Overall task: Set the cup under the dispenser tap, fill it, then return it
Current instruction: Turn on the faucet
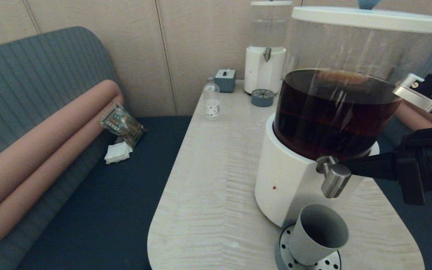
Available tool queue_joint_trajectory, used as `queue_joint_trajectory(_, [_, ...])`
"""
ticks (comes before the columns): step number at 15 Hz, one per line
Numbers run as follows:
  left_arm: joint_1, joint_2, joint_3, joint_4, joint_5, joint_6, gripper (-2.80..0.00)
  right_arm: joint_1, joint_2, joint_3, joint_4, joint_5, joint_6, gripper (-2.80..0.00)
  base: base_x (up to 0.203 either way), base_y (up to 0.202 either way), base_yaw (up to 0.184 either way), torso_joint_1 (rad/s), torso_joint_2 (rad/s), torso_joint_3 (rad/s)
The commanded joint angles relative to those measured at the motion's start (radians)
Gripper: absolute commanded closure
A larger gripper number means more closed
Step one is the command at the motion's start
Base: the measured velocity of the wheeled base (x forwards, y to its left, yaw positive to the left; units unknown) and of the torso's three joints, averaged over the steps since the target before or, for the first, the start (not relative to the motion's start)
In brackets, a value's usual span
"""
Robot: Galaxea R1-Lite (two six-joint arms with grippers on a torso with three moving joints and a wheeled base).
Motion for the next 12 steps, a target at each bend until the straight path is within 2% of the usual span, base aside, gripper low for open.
queue_joint_trajectory(1, [0.0, 0.002, 0.0, 0.0, 0.0, 0.0, 0.0, 0.012, 0.0, 0.006, -0.004, 0.012, 0.0, 0.0, 0.0, 0.0, 0.0, 0.0, 0.0, 0.0])
queue_joint_trajectory(12, [0.0, 0.002, 0.0, 0.0, 0.0, 0.0, 0.0, 0.017, -0.003, 0.052, -0.125, 0.02, -0.039, 0.0, 0.0, 0.0, 0.0, 0.0, 0.0, 0.0])
